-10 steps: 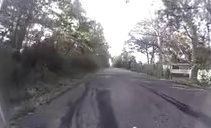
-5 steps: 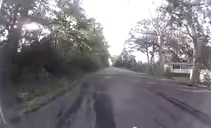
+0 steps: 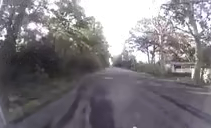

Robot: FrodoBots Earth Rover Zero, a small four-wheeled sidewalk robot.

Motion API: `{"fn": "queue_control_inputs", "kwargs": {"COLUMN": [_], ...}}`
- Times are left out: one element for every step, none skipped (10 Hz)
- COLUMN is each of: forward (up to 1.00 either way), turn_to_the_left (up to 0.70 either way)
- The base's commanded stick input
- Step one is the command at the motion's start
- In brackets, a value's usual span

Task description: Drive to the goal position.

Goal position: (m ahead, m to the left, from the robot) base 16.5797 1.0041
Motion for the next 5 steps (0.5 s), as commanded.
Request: {"fn": "queue_control_inputs", "kwargs": {"forward": [0.7, 0.7, 0.7, 0.7, 0.7], "turn_to_the_left": [0.0, 0.0, 0.0, 0.0, 0.0]}}
